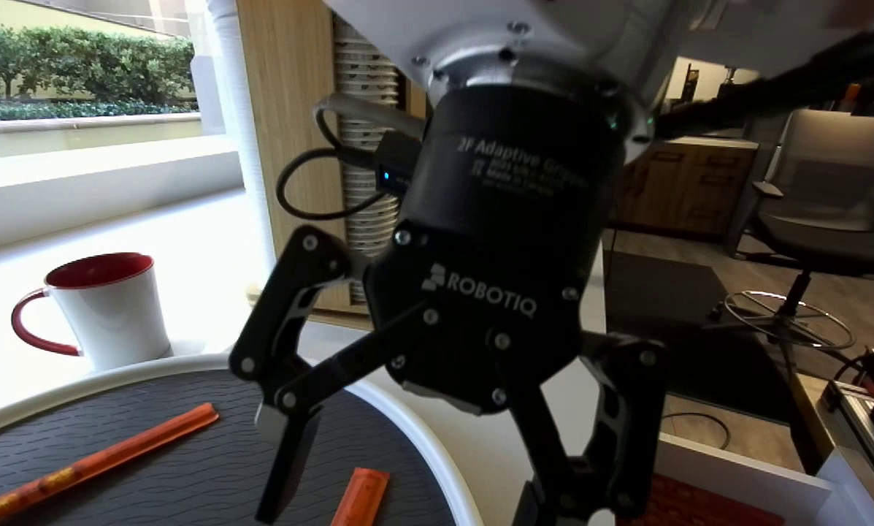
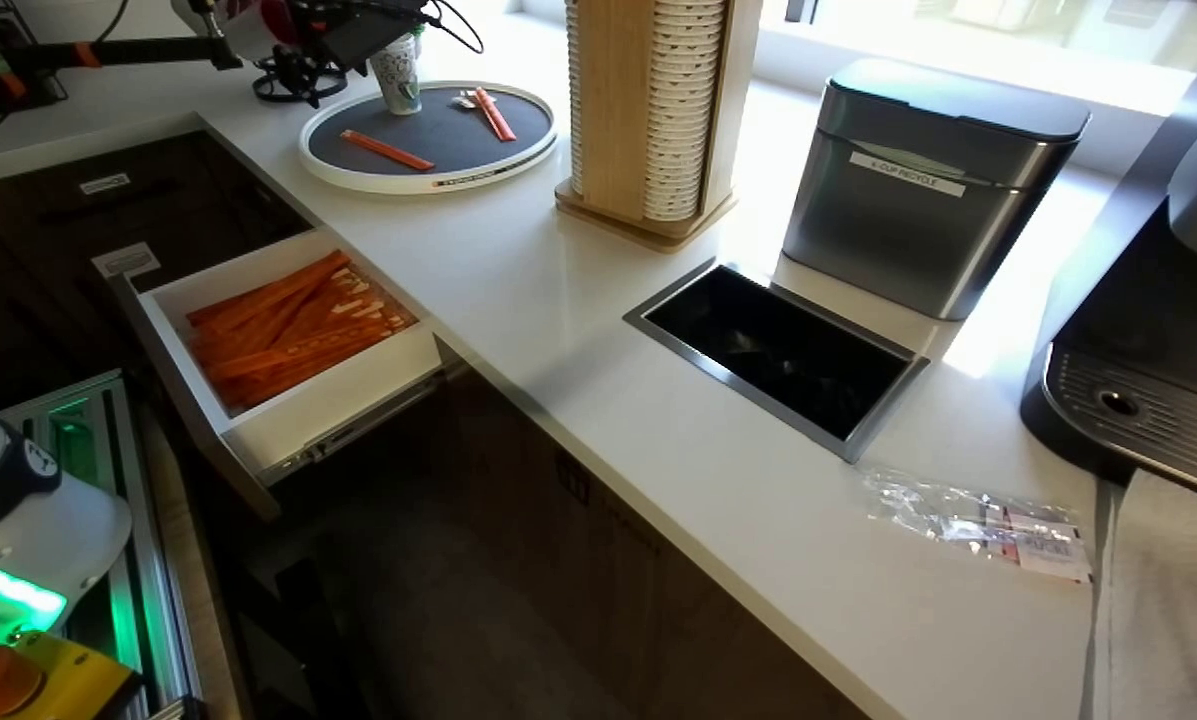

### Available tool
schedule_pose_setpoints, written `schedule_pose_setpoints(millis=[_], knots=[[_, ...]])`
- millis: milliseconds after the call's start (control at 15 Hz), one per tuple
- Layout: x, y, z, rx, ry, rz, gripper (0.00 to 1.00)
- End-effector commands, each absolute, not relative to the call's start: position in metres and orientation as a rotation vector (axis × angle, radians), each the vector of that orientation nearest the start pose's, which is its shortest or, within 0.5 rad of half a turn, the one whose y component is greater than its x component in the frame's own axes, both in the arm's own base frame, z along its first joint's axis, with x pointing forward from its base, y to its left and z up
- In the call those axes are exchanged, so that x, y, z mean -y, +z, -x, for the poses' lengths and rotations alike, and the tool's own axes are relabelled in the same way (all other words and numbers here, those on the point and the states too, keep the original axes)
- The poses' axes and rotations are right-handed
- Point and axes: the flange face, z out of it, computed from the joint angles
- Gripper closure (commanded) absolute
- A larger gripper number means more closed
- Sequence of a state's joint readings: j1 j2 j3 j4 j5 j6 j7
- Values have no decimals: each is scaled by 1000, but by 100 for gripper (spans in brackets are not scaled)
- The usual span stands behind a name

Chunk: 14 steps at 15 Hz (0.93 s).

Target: Pick up the object from the tray and put it in the drawer

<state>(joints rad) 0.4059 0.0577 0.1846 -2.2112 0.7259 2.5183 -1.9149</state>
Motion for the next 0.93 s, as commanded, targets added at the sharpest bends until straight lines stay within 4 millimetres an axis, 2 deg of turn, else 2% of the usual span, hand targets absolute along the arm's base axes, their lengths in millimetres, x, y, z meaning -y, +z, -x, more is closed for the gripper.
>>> schedule_pose_setpoints(millis=[0,400,667,733,867], knots=[[-315,352,-474,-2697,850,-1856,0],[-323,325,-484,-2632,878,-1877,0],[-321,310,-492,-2617,901,-1899,16],[-321,308,-493,-2620,908,-1909,23],[-320,301,-497,-2620,925,-1918,22]])
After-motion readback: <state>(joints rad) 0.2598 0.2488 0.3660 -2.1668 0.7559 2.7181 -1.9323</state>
